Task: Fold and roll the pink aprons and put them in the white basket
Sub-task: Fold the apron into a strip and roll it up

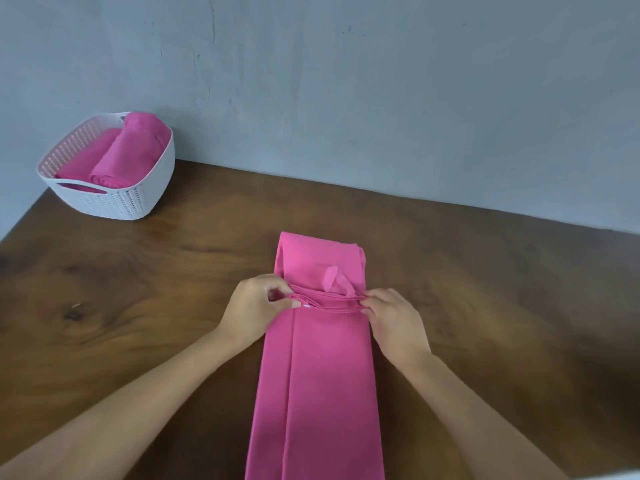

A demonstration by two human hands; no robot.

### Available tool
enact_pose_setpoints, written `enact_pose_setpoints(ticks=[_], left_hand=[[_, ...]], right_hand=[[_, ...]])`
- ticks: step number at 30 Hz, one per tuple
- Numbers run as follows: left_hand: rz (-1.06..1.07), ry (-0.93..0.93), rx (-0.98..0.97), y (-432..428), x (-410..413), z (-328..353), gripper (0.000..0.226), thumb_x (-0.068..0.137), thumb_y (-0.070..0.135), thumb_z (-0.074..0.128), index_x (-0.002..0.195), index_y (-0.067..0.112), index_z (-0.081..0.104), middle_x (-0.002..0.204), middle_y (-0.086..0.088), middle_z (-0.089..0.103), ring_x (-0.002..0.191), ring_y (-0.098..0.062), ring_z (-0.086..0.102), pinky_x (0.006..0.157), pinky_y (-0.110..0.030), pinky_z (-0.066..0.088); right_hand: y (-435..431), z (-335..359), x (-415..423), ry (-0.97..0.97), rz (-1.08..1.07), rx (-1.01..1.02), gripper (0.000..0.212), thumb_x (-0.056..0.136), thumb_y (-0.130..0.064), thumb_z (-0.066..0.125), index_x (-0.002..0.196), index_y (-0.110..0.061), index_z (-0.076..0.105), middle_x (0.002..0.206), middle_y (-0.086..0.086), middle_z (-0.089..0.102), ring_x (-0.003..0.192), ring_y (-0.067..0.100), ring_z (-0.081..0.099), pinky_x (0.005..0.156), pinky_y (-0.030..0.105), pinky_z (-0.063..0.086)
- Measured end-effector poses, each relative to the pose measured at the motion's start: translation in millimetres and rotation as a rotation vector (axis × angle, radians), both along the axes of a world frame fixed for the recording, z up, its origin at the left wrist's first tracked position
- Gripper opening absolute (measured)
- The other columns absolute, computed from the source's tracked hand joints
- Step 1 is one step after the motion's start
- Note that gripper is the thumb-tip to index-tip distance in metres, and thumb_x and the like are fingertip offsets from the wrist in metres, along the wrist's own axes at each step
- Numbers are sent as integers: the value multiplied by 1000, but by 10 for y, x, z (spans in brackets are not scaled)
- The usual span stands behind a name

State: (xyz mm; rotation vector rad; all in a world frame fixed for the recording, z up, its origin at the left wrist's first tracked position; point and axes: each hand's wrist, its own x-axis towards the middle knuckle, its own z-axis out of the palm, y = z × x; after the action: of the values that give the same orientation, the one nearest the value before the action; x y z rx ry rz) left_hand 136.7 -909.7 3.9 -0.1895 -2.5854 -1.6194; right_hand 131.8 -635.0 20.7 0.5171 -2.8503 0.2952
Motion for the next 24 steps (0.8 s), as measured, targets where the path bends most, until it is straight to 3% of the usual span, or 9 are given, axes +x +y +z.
enact_pose_setpoints(ticks=[8, 19, 22, 24], left_hand=[[67, -55, -43, 224, 643, 30, 12, 71, 15, 91, 72, 18, 79, 79, 16, 73, 95, 8, 67, 79, -6, 45], [161, -92, -55, 806, 2058, 6, 14, 69, 16, 93, 71, 19, 80, 87, 13, 76, 92, 6, 68, 79, -10, 49], [198, -81, -80, 973, 2475, 1, 13, 70, 18, 92, 70, 20, 79, 82, 13, 75, 86, 2, 69, 74, -13, 49], [207, -109, -81, 1073, 2745, 7, 15, 72, 23, 91, 67, 23, 77, 77, 11, 73, 78, -5, 68, 70, -23, 52]], right_hand=[[189, -93, 612, -41, -22, -80, 8, 85, -11, 77, 90, -16, 79, 95, -7, 72, 87, 18, 65, 67, 29, 54], [733, -206, 1949, 32, 7, -212, 15, 73, -10, 86, 77, -21, 77, 83, -11, 71, 73, 17, 65, 57, 25, 53], [889, -245, 2301, 30, 27, -253, 9, 81, -10, 76, 81, -19, 77, 87, -10, 72, 77, 17, 64, 63, 26, 51], [984, -259, 2524, 12, 32, -273, 13, 85, -12, 68, 85, -19, 78, 92, -11, 73, 81, 16, 63, 68, 24, 48]])
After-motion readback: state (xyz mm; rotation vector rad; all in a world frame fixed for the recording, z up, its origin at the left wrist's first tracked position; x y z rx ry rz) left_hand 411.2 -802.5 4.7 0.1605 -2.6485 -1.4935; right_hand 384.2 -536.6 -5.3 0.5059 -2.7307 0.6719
